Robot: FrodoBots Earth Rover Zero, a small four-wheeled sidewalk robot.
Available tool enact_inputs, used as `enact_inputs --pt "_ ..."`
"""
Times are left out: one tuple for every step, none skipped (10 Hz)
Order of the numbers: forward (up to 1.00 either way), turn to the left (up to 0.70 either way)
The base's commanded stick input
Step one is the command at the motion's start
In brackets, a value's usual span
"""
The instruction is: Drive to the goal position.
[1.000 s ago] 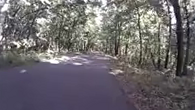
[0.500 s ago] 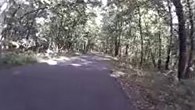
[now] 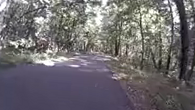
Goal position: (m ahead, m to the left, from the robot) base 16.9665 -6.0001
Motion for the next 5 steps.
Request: enact_inputs --pt "0.45 0.0" --pt "0.45 0.0" --pt "0.45 0.0" --pt "0.45 0.0" --pt "0.45 0.0"
